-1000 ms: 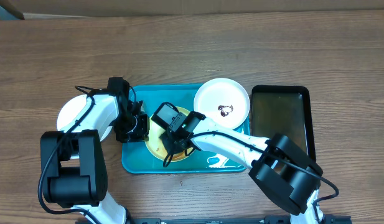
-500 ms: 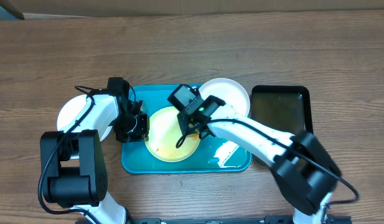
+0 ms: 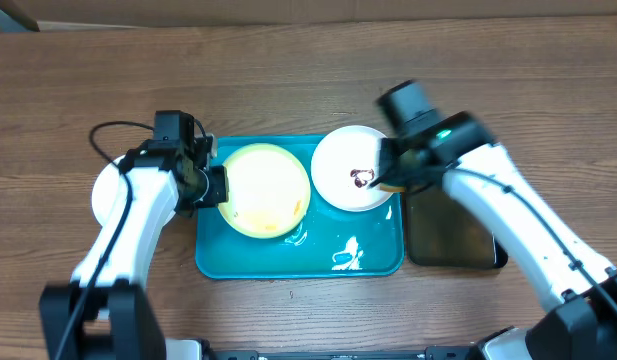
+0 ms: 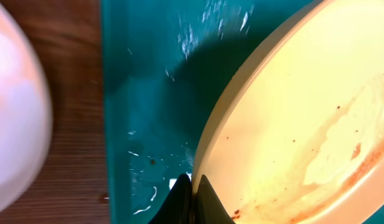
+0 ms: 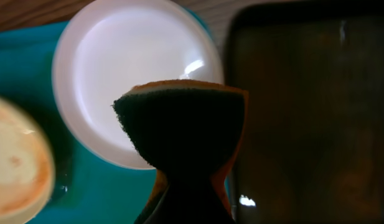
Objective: Clean dirty plates on tray and stack at the side
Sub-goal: 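Return the sponge with right gripper to the black tray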
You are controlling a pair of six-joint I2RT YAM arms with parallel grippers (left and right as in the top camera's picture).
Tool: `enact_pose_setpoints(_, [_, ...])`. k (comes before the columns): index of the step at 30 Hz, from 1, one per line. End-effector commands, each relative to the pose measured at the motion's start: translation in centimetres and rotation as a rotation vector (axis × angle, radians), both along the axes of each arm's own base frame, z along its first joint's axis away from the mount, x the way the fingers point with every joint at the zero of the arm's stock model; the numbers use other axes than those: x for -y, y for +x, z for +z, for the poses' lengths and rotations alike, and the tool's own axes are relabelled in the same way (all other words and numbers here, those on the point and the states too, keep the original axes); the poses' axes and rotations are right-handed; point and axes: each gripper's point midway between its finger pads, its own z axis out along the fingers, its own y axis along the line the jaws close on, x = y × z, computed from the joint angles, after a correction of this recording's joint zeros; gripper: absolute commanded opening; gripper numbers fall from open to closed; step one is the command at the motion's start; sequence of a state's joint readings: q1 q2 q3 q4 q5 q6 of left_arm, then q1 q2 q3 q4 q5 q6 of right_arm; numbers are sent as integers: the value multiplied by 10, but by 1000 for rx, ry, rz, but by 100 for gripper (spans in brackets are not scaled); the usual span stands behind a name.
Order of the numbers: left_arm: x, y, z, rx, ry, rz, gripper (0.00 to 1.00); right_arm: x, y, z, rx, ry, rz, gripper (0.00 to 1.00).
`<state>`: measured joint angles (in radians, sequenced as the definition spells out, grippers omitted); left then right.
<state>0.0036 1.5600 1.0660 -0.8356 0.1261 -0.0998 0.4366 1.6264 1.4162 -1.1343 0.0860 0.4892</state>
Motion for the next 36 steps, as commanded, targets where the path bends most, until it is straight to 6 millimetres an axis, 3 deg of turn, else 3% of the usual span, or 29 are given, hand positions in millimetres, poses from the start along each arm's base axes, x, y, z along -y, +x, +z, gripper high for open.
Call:
enact_pose_setpoints(1, [-3,6,32,124,93,0,4,23,-1,-4,-58,57,-49,4])
enact_pose_setpoints(7, [-9,7,64,247,392,19,4,70,-12,-34,-170,141,-156,4])
enact_pose_setpoints(16, [9,5,99,411,706,30,4,93,-6,-70,-138,252,-190,4])
enact_pose_setpoints(26, [27,-1,126,537,867,7,4,98,-16,-124,-93,260,-224,4])
enact_pose_setpoints(32, [27,-3,131,554,907,0,4,99,-23,-140,-90,261,-247,4])
enact_pose_setpoints(36, [28,-3,131,555,908,-1,4,95,-23,-140,-98,287,-262,4])
